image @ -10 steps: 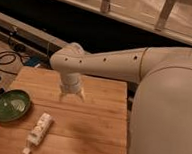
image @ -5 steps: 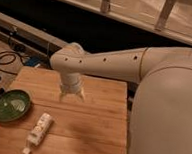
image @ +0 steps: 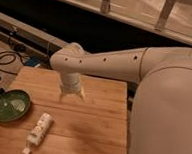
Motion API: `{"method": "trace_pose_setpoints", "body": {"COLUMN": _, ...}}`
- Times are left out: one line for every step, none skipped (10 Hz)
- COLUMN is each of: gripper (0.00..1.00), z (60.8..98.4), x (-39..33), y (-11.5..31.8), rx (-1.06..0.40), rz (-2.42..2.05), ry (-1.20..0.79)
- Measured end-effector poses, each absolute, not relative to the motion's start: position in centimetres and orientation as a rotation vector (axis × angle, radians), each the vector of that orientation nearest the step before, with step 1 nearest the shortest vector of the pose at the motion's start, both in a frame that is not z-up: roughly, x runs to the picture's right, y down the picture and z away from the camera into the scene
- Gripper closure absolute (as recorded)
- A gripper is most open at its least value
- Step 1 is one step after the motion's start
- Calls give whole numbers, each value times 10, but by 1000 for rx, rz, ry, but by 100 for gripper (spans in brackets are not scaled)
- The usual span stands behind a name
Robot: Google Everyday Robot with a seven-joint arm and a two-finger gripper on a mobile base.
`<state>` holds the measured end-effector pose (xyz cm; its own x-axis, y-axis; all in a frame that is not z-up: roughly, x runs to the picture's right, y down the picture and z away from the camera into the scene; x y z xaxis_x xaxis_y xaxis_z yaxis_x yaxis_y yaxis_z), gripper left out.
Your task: Place the bottle in the ceramic bowl
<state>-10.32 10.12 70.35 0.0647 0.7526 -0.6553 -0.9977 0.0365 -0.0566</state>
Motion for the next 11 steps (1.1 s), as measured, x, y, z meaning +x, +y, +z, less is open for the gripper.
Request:
{"method": "trace_pose_setpoints", "body": {"gripper": 35, "z": 704, "x": -103, "y": 101, "rx": -588, "rz": 1442, "ry": 525}}
{"method": "trace_pose_setpoints", "body": {"gripper": 35, "z": 704, "x": -103, "y": 101, "rx": -588, "rz": 1442, "ry": 525}}
{"method": "trace_pose_setpoints", "body": {"gripper": 35, "z": 704, "x": -103, "y": 101, "rx": -588, "rz": 1442, "ry": 525}}
{"method": "trace_pose_setpoints", "body": {"gripper": 35, "z": 704, "x": -103, "y": 101, "rx": -588, "rz": 1442, "ry": 524}}
{"method": "trace_pose_setpoints", "body": {"gripper": 35, "z": 703, "x": -103, "y": 101, "rx": -586, "rz": 1443, "ry": 521}}
{"method": "trace_pose_setpoints", "body": {"gripper": 35, "z": 701, "x": -105, "y": 101, "rx": -586, "rz": 1446, "ry": 511}}
{"method": "trace_pose_setpoints", "body": {"gripper": 35, "z": 700, "x": -111, "y": 102, "rx": -591, "rz": 1445, "ry": 502}}
{"method": "trace_pose_setpoints", "body": {"gripper": 35, "z": 698, "x": -127, "y": 112, "rx": -608, "rz": 1435, "ry": 490}}
{"method": "trace_pose_setpoints", "body": {"gripper": 35, "z": 694, "x": -144, "y": 124, "rx": -625, "rz": 1424, "ry": 479}}
{"method": "trace_pose_setpoints", "body": {"gripper": 35, "z": 692, "x": -157, "y": 131, "rx": -637, "rz": 1415, "ry": 468}}
{"method": "trace_pose_setpoints", "body": {"gripper": 35, "z": 688, "x": -182, "y": 138, "rx": -654, "rz": 1394, "ry": 440}}
